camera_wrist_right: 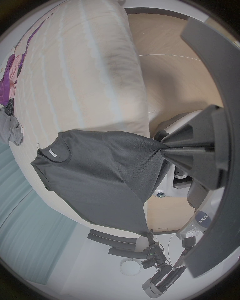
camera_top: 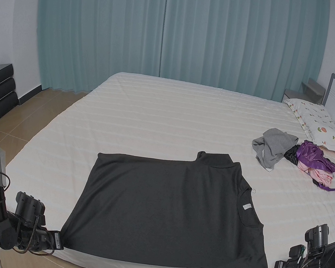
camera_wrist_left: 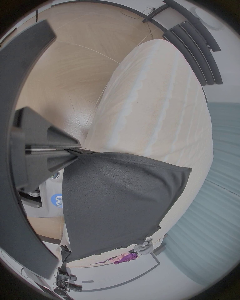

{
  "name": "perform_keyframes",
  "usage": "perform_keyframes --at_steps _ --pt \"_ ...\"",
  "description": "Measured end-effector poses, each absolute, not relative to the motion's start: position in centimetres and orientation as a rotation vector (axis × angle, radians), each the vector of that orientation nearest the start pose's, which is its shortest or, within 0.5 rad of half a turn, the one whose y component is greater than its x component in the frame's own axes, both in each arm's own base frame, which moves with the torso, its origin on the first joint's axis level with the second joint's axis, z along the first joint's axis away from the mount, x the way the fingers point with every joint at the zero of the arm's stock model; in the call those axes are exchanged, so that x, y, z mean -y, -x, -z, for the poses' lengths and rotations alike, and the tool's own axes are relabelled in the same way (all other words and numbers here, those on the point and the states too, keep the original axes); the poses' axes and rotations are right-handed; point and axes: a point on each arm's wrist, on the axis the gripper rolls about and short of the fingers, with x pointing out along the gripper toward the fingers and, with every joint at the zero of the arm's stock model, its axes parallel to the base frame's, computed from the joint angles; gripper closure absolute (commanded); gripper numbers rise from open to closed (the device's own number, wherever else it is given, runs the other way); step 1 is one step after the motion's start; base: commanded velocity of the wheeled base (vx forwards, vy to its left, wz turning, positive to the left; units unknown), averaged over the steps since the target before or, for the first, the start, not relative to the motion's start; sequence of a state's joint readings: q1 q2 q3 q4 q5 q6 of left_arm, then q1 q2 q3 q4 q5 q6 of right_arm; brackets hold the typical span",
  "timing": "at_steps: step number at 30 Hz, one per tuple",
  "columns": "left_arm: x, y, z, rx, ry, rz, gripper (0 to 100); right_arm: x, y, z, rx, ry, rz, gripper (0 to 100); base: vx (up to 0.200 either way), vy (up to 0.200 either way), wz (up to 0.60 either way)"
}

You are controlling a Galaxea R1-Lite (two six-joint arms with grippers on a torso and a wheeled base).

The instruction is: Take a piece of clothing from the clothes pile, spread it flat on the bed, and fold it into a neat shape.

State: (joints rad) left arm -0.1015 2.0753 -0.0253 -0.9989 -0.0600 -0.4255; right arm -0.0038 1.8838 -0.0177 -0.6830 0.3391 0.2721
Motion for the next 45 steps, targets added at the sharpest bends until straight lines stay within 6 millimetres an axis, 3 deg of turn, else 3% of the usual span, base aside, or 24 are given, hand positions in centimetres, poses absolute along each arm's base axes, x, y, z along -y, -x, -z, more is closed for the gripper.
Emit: perform_keyframes --at_steps 32,38,45 --pt "1.7 -14.8 -0.3 -1.214 0.21 -0.02 100 -0.2 -11.2 -2.7 -1.277 -0.331 -0.187 100 0.0 0.0 0.0" --pt "1.7 -15.1 -0.7 -1.176 0.219 -0.018 100 -0.2 -11.4 -3.0 -1.231 -0.323 -0.194 100 0.0 0.0 0.0" --pt "1.8 -17.4 -1.7 -1.063 0.287 -0.038 100 -0.1 -12.7 -3.7 -1.088 -0.312 -0.208 100 0.0 0.0 0.0"
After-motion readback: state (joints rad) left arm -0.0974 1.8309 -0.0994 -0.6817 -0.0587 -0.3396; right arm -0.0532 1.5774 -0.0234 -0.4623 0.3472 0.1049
